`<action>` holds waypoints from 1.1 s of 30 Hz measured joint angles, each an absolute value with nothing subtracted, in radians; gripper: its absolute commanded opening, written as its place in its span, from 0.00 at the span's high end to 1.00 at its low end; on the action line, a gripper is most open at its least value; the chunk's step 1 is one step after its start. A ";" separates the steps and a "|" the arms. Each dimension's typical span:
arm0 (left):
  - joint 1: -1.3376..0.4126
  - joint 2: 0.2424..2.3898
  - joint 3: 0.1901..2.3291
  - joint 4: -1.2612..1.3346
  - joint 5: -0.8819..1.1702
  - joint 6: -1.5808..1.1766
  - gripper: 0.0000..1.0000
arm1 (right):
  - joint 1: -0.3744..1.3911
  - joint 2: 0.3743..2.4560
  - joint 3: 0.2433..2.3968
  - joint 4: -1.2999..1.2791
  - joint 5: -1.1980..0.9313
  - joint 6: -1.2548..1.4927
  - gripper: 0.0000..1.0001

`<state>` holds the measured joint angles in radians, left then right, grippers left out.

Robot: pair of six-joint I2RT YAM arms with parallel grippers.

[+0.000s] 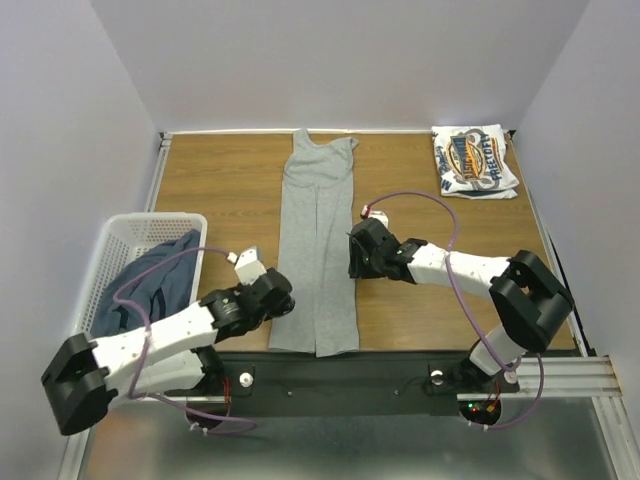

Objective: Fold and stack the tank tops
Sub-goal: Fold the tank top

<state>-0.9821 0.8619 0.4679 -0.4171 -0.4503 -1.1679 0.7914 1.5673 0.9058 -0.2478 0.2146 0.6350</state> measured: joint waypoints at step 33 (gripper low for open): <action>-0.294 2.124 1.506 -0.068 -0.029 -0.397 0.48 | 0.500 2.259 1.707 -0.223 0.244 0.479 0.69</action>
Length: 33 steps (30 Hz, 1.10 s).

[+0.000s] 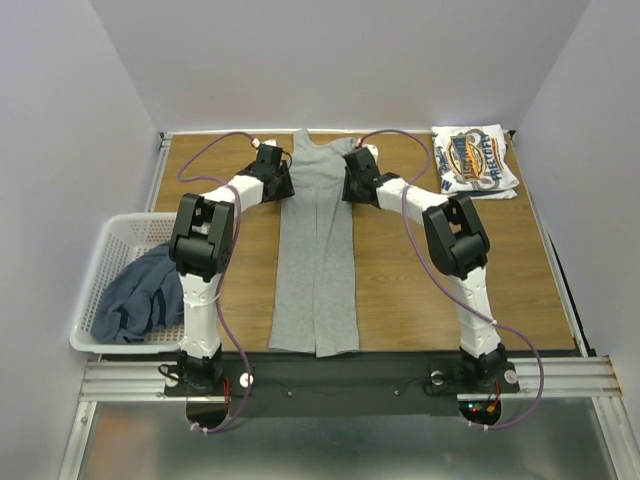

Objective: Fold and stack the tank tops
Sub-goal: Fold the tank top

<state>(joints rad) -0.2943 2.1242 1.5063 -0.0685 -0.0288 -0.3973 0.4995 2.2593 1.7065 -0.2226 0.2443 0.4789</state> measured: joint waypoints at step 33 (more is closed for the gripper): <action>-0.268 2.297 1.865 -0.065 -0.112 -0.471 0.38 | 0.370 2.486 2.118 -0.251 0.258 0.252 0.11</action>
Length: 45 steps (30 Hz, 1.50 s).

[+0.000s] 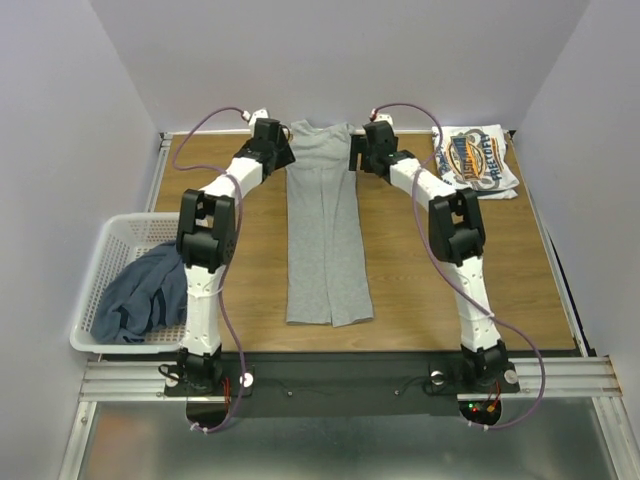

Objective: Fold and stack the tank tops
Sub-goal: Fold the tank top

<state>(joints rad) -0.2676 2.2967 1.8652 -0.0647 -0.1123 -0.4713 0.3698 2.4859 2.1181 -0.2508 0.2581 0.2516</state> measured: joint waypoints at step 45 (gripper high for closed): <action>-0.963 0.866 0.353 -0.336 -0.288 -1.192 0.54 | 0.885 1.180 0.507 -0.305 0.144 0.926 0.42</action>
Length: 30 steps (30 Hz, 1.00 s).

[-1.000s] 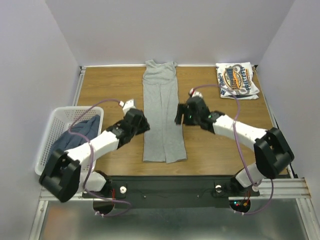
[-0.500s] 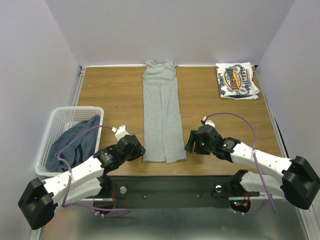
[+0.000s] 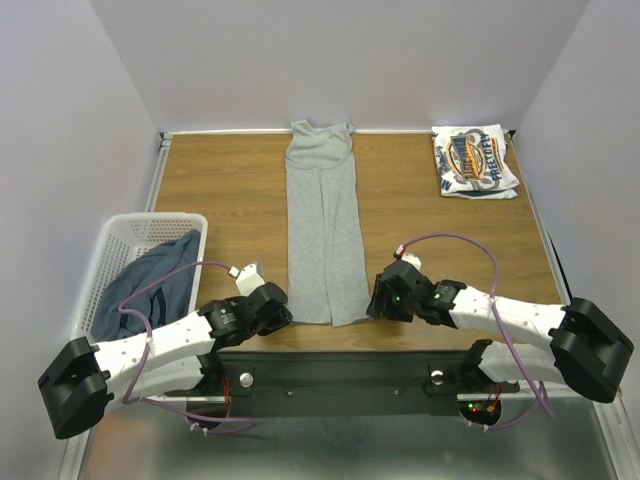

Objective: Fold and stack the tank tops
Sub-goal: Fold the tank top

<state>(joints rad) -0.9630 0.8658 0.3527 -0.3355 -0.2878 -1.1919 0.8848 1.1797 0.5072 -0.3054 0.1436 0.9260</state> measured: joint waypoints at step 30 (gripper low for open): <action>-1.140 1.050 0.398 -0.237 -0.356 -1.298 1.00 | 0.951 1.259 0.510 -0.210 0.157 0.987 0.84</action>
